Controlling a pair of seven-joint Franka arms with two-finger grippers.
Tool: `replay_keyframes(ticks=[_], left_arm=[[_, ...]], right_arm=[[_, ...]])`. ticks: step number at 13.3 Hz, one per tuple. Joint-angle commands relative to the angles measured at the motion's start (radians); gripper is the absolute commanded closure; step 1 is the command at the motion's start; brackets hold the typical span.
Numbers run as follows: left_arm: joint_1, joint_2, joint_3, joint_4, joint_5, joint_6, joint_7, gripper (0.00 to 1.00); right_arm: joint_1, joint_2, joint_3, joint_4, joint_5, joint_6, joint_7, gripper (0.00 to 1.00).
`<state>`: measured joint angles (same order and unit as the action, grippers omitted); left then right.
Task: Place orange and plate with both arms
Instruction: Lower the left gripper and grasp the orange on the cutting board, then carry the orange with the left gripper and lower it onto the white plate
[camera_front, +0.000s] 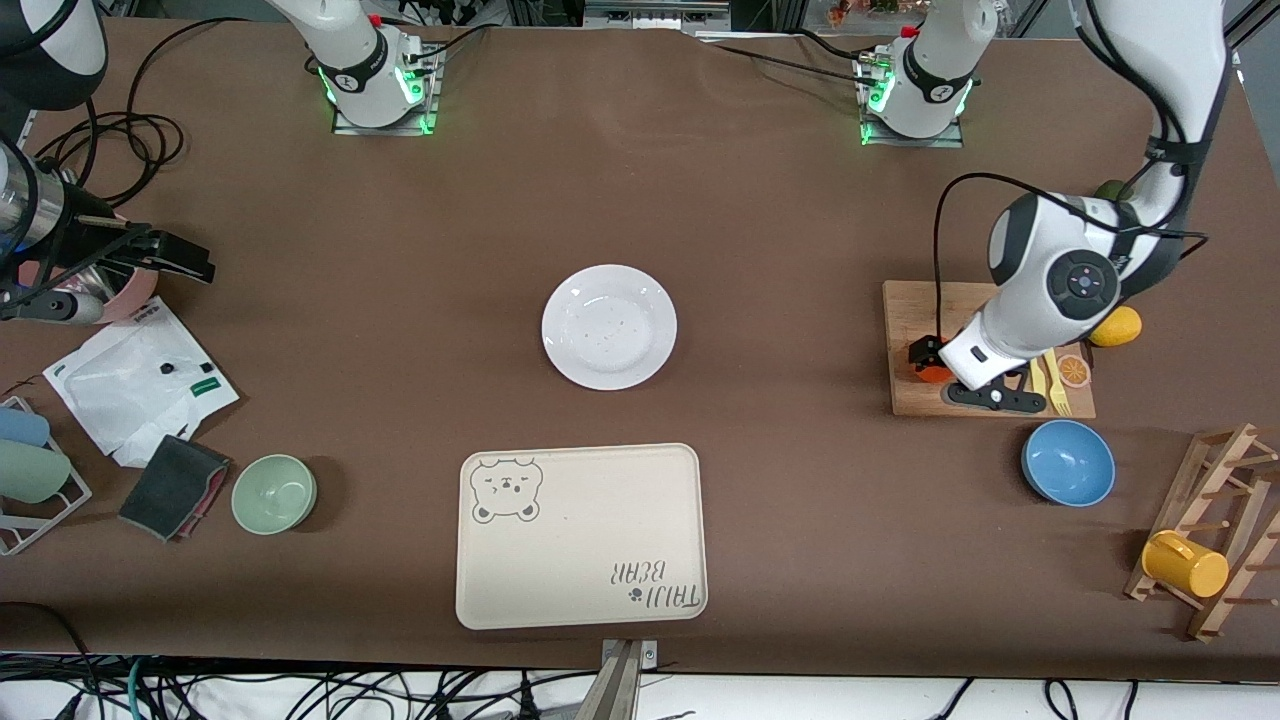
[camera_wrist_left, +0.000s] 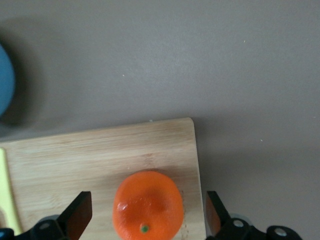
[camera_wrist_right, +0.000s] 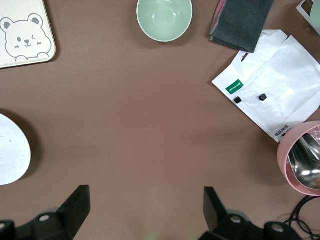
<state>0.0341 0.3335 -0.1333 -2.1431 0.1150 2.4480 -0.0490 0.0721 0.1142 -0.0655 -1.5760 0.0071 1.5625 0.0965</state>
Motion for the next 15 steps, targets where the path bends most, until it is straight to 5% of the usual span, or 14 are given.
replay_keyframes(ticks=[1,9,11,13,15], left_arm=[[0.02,0.008,-0.005,-0.075,0.025,0.118,0.023,0.0],[0.061,0.022,-0.006,-0.139,0.111,0.189,0.011,0.01],[0.059,0.015,-0.025,-0.146,0.107,0.189,-0.003,0.21],[0.056,0.015,-0.029,-0.146,0.107,0.189,-0.043,0.71],[0.049,-0.008,-0.029,-0.143,0.107,0.18,-0.071,0.82]], right_arm=[[-0.006,0.002,0.006,0.011,0.002,-0.013,-0.015,0.0],[-0.006,0.005,0.006,0.011,0.002,-0.015,-0.015,0.0],[-0.006,0.007,0.006,0.011,0.002,-0.016,-0.015,0.0],[-0.006,0.005,0.006,0.011,0.002,-0.016,-0.015,0.0],[-0.006,0.007,0.006,0.011,0.002,-0.016,-0.015,0.0]])
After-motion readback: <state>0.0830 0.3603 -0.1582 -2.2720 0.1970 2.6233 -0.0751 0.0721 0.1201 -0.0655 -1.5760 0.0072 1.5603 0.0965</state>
